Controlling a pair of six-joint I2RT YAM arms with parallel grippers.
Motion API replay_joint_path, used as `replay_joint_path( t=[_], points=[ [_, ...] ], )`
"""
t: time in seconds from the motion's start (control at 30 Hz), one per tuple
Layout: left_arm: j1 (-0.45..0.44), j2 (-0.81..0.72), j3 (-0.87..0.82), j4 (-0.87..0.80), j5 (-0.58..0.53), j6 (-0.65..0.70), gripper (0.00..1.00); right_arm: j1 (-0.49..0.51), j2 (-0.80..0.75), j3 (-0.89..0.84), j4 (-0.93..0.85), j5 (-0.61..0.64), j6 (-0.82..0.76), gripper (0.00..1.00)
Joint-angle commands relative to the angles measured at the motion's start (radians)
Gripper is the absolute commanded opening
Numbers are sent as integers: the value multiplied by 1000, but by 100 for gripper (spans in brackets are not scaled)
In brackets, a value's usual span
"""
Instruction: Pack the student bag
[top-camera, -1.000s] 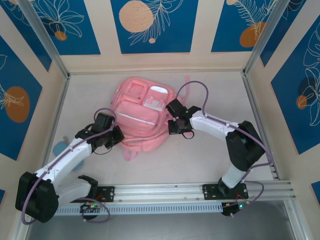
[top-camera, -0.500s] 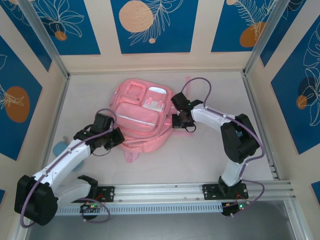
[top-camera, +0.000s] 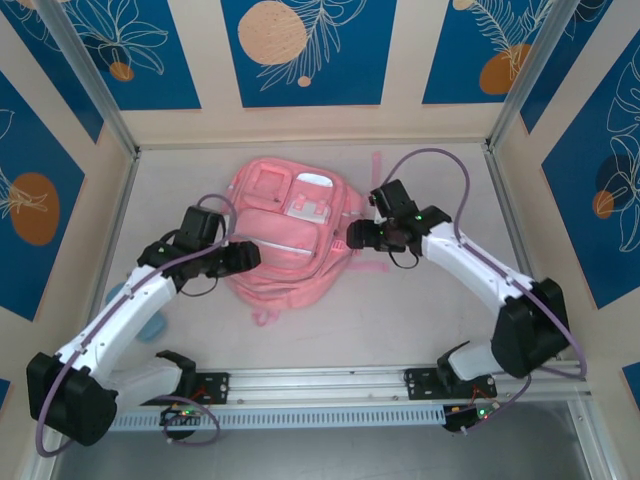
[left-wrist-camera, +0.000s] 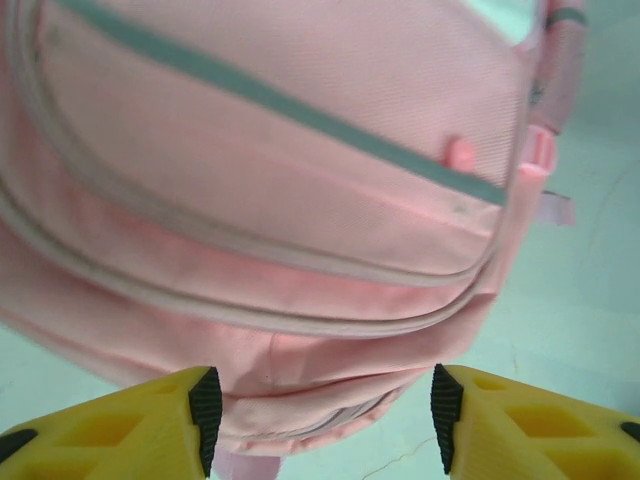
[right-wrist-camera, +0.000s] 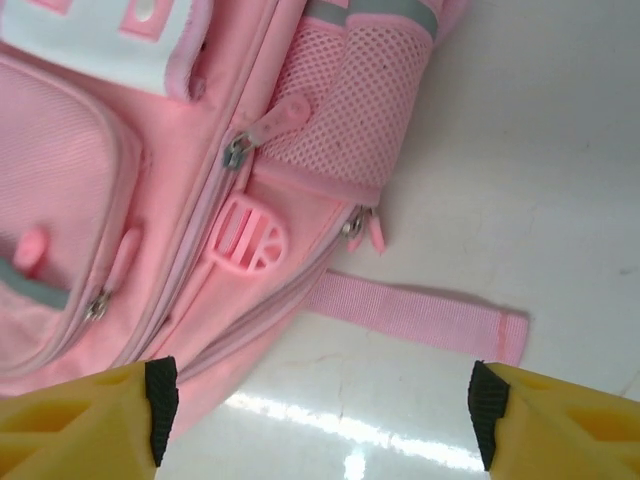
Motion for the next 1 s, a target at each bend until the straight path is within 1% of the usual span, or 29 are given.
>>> replay_joint_path(
  t=[0.0, 0.07, 0.23, 0.33, 0.43, 0.53, 0.63, 0.77, 0.87, 0.97],
  points=[
    [-64, 62, 95, -73, -67, 125, 59, -21, -76, -68, 16, -54, 53, 84],
    [-129, 123, 157, -97, -136, 167, 59, -35, -122, -107, 34, -73, 73, 90],
    [-268, 298, 304, -177, -284, 239, 59, -60, -205, -172, 63, -90, 101, 99],
    [-350, 404, 386, -210, -379, 268, 59, -83, -236, -196, 69, -100, 113, 99],
    [-405, 501, 453, -234, -443, 286, 60, -104, -256, -218, 78, -114, 125, 99],
    [-432, 584, 510, -247, -463, 299, 60, -122, -269, -236, 81, -138, 136, 99],
    [-434, 652, 544, -241, -443, 324, 60, -133, -274, -249, 84, -165, 142, 99],
    [-434, 740, 608, -271, -462, 336, 59, -141, -281, -264, 93, -183, 146, 99],
    [-434, 786, 637, -285, -454, 336, 58, -146, -280, -270, 97, -192, 151, 99],
    [-434, 822, 654, -313, -475, 328, 60, -151, -281, -274, 102, -198, 155, 99]
  ],
)
